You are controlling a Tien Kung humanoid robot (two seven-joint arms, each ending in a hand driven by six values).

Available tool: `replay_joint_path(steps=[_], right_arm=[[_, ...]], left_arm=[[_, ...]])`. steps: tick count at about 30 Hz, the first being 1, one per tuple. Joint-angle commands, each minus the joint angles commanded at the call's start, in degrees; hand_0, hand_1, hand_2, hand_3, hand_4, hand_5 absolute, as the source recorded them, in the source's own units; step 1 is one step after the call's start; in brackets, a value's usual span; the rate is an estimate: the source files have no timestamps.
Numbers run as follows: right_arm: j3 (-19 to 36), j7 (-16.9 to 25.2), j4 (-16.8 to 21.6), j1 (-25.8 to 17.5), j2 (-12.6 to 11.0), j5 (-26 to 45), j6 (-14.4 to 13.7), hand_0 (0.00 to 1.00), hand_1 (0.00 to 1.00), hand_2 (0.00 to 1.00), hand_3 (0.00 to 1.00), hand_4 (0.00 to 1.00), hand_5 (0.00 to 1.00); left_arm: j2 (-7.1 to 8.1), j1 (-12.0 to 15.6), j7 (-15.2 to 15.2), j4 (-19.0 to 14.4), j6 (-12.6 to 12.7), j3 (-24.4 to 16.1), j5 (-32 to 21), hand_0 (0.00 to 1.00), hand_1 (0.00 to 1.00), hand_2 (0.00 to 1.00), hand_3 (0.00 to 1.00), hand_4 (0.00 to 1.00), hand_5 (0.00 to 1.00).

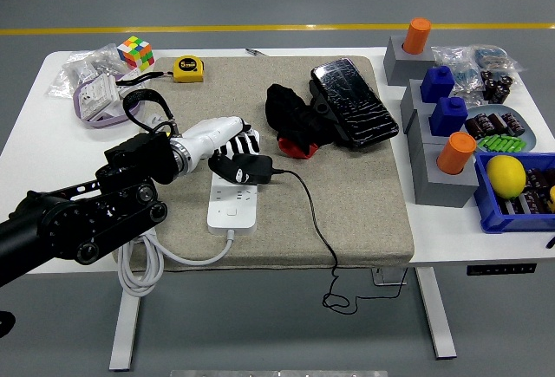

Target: Pull the plug out and thorw away

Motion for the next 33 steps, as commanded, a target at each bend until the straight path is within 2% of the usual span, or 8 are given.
replay_joint_path(steps=[4, 5, 11, 16, 21, 28, 33], right_arm=[[0.1, 0.0, 0.0, 0.0, 0.0, -0.1, 0.0, 0.621, 0.670, 0.693, 0.623, 0.974, 0.419], [0.2, 0.0, 0.0, 0.0, 0.0, -0.1, 0.0, 0.621, 0.670, 0.693, 0.624, 0.973, 0.417], [0.4, 0.0, -0.1, 0.0, 0.0, -0.2, 0.0, 0.621, 0.670, 0.693, 0.622, 0.972, 0.415], [0.3, 0.0, 0.0, 0.0, 0.0, -0.1, 0.0, 0.621, 0.670, 0.693, 0.622, 0.972, 0.415], [0.3, 0.0, -0.1, -0.2, 0.1, -0.3, 0.0, 0.621, 0.670, 0.693, 0.623, 0.971, 0.413], [0.1, 0.0, 0.0, 0.0, 0.0, -0.1, 0.0, 0.621, 0.670, 0.693, 0.622, 0.970, 0.411], [-0.1, 0.0, 0.0, 0.0, 0.0, -0.1, 0.0, 0.621, 0.670, 0.693, 0.620, 0.969, 0.407]], left_arm=[[-0.03, -0.1, -2.4, 0.2, 1.3, 0.4, 0.5, 0.365, 0.470, 0.511, 0.555, 0.826, 0.030], [-0.01, -0.1, -3.1, 0.2, 1.8, 0.5, 0.6, 0.299, 0.402, 0.470, 0.544, 0.737, 0.002], [0.08, -0.1, -6.8, -0.7, 4.1, -0.1, 2.2, 0.285, 0.388, 0.456, 0.545, 0.730, 0.002], [0.60, 0.4, -6.9, -3.3, 4.5, -1.5, 4.2, 0.285, 0.388, 0.456, 0.545, 0.730, 0.002], [1.03, 1.0, -6.9, -7.2, 5.4, -2.0, 2.0, 0.282, 0.383, 0.452, 0.543, 0.737, 0.002], [-0.80, 1.5, -8.7, -7.4, 8.7, 0.3, -1.9, 0.284, 0.383, 0.450, 0.544, 0.738, 0.002], [-2.80, 1.6, -12.0, -6.1, 13.7, 3.7, -6.5, 0.294, 0.389, 0.459, 0.549, 0.726, 0.002]])
